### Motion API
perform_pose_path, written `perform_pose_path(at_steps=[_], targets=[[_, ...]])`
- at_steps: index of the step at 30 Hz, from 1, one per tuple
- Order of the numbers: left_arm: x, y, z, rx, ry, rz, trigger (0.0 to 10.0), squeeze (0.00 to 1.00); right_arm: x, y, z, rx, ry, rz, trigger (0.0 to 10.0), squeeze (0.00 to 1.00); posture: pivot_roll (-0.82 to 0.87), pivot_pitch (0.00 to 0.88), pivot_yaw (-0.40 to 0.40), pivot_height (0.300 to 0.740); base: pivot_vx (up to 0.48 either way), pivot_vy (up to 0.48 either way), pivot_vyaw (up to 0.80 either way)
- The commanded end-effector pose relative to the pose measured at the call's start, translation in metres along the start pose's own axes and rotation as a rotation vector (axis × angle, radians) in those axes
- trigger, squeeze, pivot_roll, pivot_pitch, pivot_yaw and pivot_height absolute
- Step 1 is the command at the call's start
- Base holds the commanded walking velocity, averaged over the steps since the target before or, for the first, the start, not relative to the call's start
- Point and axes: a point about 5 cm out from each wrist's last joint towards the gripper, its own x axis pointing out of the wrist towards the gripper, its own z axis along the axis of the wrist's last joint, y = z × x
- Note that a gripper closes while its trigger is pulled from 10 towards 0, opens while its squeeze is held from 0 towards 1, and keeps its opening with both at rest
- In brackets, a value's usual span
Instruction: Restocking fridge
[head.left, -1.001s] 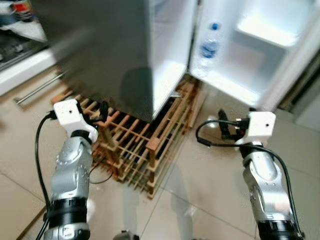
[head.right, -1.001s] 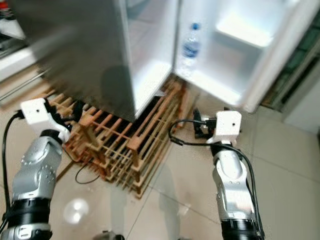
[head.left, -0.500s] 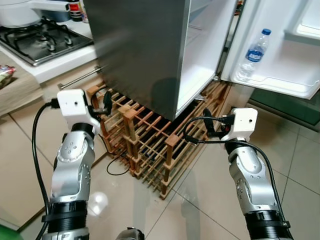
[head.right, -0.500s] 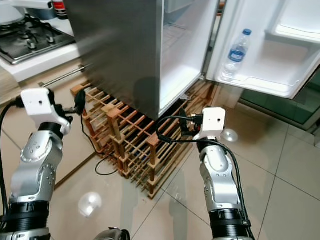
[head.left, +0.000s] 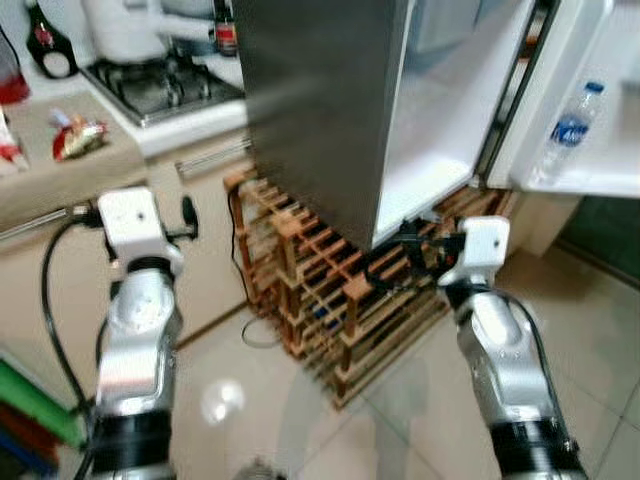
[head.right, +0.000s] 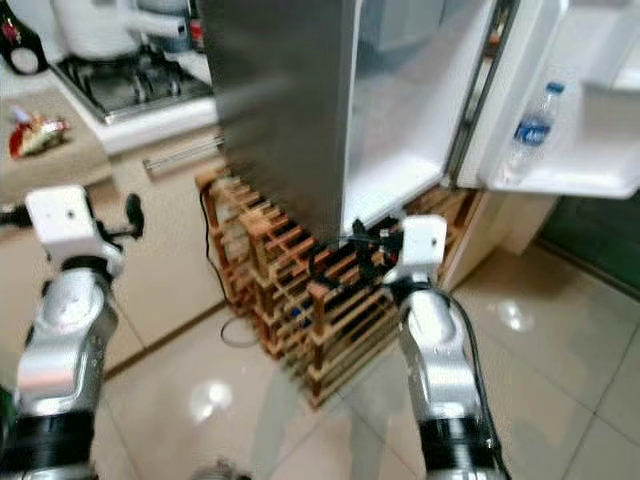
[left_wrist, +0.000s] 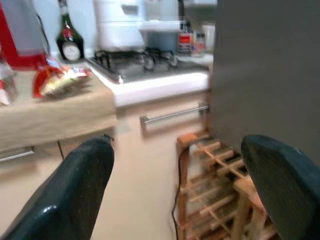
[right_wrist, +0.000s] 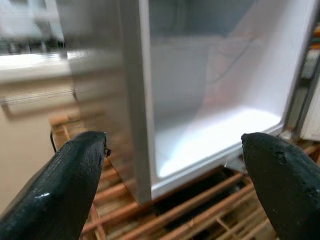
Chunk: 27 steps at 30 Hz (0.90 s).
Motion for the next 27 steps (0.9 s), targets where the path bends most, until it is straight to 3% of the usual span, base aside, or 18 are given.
perform_pose_path(at_steps=[1,4,6,11,16,19,24,27], targets=[[0.0,0.005,-0.011,0.038,0.052,0.005,10.0,0.0,0.003,0.007,0.001,0.02,-0.001,0.022,10.0,0.0,0.0,0.0,0.016,0.74,0.0,0.0,0.45],[-0.001,0.0,-0.011,0.041,0.05,-0.005,10.0,0.0,0.001,0.006,0.0,0.024,0.0,0.017,10.0,0.0,0.0,0.0,0.02,0.74,0.0,0.0,0.44],[-0.004,-0.009,-0.011,0.053,0.04,-0.071,10.0,0.0,0.0,0.006,-0.001,0.033,0.006,0.018,10.0,0.0,0.0,0.0,0.02,0.74,0.0,0.0,0.44],[-0.001,-0.025,-0.007,-0.004,0.018,-0.166,10.0,0.0,-0.003,0.011,-0.005,0.043,0.02,0.064,10.0,0.0,0.0,0.0,0.019,0.74,0.0,0.0,0.44],[-0.002,-0.017,-0.005,-0.047,0.007,-0.147,10.0,0.0,-0.005,0.013,-0.006,0.045,0.023,0.073,10.0,0.0,0.0,0.0,0.026,0.74,0.0,0.0,0.44],[-0.003,-0.012,-0.007,-0.062,0.021,-0.121,10.0,0.0,-0.005,0.014,-0.007,0.05,0.027,0.074,10.0,0.0,0.0,0.0,0.025,0.74,0.0,0.451,0.43],[-0.004,-0.018,-0.005,-0.028,0.012,-0.133,10.0,0.0,-0.006,0.016,-0.009,0.08,0.032,0.096,10.0,0.0,0.01,0.0,0.024,0.74,-0.079,0.439,0.35],[-0.004,-0.02,-0.003,-0.028,-0.004,-0.147,10.0,0.0,-0.005,0.016,-0.01,0.074,0.037,0.104,10.0,0.0,0.01,0.0,0.019,0.74,0.0,0.0,0.0]])
